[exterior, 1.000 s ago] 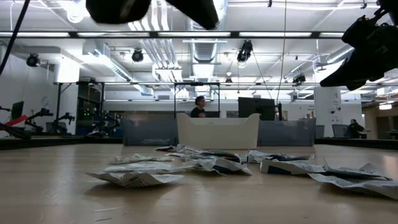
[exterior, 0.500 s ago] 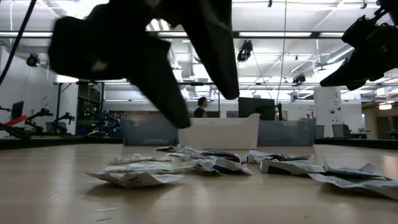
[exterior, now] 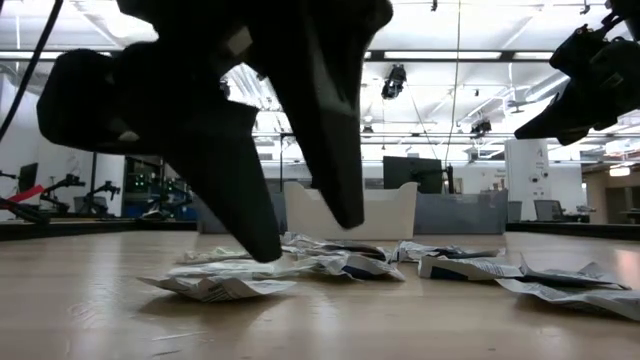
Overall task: Pick & Place First Aid Supplies
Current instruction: Put the blue alcohol pad into the white bin
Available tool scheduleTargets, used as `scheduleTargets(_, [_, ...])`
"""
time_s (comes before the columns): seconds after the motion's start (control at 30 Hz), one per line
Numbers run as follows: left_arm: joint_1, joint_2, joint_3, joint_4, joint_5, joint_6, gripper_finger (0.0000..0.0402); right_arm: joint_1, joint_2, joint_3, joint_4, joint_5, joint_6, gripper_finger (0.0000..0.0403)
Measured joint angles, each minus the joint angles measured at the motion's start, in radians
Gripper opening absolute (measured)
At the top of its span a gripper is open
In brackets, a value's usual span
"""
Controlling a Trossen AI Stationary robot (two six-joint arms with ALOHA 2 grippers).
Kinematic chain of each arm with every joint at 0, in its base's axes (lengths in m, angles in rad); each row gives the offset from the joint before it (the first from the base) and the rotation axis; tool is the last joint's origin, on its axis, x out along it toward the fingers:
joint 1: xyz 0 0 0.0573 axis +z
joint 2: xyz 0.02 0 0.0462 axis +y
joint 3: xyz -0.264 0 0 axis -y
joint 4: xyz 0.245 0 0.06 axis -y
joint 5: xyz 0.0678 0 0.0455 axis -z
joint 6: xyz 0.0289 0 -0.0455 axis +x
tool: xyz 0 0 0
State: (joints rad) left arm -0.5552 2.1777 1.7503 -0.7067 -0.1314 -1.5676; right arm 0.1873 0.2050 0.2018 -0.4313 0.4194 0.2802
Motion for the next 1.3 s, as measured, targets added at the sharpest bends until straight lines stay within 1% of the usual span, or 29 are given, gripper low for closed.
scheduleTargets(0.17, [0.002,0.0,0.004,-0.026,0.0,-0.007,0.0161,0.0,0.0,0.0,0.0,0.0,0.0,0.0018])
scheduleTargets(0.4, [0.006,-0.002,0.003,-0.116,-0.006,-0.005,0.0161,0.0,0.0,0.0,0.0,0.0,0.0,0.0018])
scheduleTargets(0.53, [0.01,0.022,-0.019,-0.096,-0.005,-0.005,0.0161,0.0,0.0,0.0,0.0,0.0,0.0,0.0018])
scheduleTargets(0.63, [0.01,0.066,-0.02,-0.059,0.039,-0.004,0.016,0.0,0.0,0.0,0.0,0.0,0.0,0.0018])
scheduleTargets(0.77, [0.015,0.142,-0.023,-0.072,0.138,-0.056,0.0156,0.0,0.001,0.0,0.0,0.0,0.0,0.0018])
scheduleTargets(0.87, [0.009,0.176,-0.025,-0.087,0.195,-0.066,0.0136,0.0,0.0,0.0,0.0,0.0,0.0,0.0018])
scheduleTargets(0.97, [0.004,0.182,-0.025,-0.095,0.211,-0.063,0.0102,0.0,0.001,0.0,0.0,0.0,0.0,0.0018])
scheduleTargets(1.2, [0.0,0.169,-0.027,-0.115,0.154,-0.04,0.0012,0.0,0.001,0.0,-0.001,0.0,0.0,0.0018])
scheduleTargets(1.3, [-0.001,0.169,-0.027,-0.114,0.142,-0.029,0.0007,0.0,0.001,0.0,-0.001,0.0,0.0,0.0018])
